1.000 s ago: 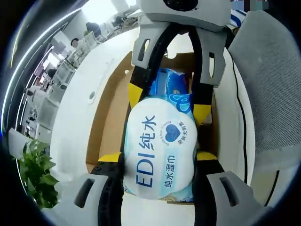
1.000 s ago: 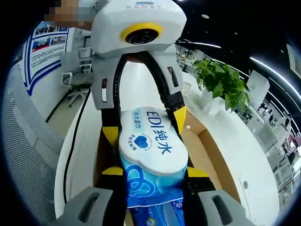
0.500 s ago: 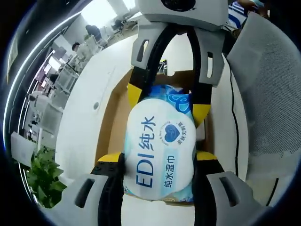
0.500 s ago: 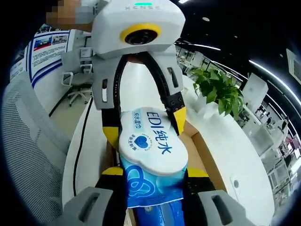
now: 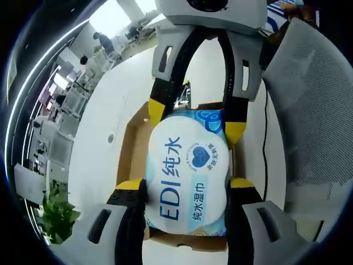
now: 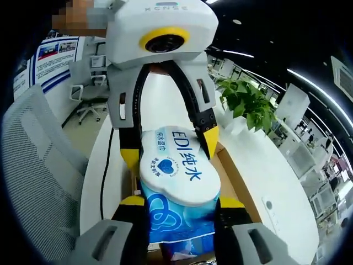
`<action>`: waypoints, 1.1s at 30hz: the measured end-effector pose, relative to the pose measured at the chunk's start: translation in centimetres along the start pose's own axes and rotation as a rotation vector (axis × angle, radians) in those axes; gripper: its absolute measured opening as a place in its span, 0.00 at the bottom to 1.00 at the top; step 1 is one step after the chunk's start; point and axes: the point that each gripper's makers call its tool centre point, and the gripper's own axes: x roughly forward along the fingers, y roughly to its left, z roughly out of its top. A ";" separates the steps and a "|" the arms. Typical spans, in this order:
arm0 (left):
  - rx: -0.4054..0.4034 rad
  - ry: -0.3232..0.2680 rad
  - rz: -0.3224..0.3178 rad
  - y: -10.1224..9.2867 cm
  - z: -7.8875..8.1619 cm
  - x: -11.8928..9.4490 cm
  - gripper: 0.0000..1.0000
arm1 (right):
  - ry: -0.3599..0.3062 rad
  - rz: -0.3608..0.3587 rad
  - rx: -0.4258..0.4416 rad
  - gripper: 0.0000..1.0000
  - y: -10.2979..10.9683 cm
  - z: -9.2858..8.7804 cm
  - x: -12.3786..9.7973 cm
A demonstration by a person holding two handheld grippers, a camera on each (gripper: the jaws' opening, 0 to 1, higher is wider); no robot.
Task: Operate the shoe box by opening the lid, removing the specified soft item, and placing it in the target area until the item is outside and the box remains undamaged.
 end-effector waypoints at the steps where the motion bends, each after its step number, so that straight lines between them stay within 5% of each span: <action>1: 0.003 -0.002 -0.002 -0.1 0.3 0.1 0.57 | 0.001 -0.001 0.001 0.40 0.0 -0.2 -0.2; 33: 0.060 -0.042 -0.052 0.7 8.7 4.3 0.55 | 0.050 -0.007 0.033 0.40 -3.9 -6.1 -6.2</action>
